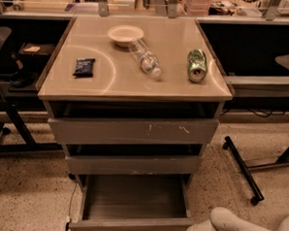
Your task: Close bottom drawer
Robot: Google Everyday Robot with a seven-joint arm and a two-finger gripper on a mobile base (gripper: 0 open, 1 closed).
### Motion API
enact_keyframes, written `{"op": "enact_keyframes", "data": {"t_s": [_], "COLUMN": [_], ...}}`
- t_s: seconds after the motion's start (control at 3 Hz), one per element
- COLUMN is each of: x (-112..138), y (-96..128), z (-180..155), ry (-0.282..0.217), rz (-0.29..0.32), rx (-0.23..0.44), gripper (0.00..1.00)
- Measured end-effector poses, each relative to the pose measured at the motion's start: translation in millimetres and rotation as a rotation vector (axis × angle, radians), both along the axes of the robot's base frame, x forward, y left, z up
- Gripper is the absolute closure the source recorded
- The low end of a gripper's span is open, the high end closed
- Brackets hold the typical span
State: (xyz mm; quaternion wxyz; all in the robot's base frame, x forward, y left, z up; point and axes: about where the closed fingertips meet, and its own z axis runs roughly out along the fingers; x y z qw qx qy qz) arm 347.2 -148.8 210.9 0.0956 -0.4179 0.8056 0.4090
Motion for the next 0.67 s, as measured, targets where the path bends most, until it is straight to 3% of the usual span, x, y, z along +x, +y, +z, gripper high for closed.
{"op": "enact_keyframes", "data": {"t_s": [0.67], "x": [22.8], "y": [29.6], "z": [1.1], "ry": [-0.11], "rz": [0.087], "rx": [0.047], "gripper": [1.0]}}
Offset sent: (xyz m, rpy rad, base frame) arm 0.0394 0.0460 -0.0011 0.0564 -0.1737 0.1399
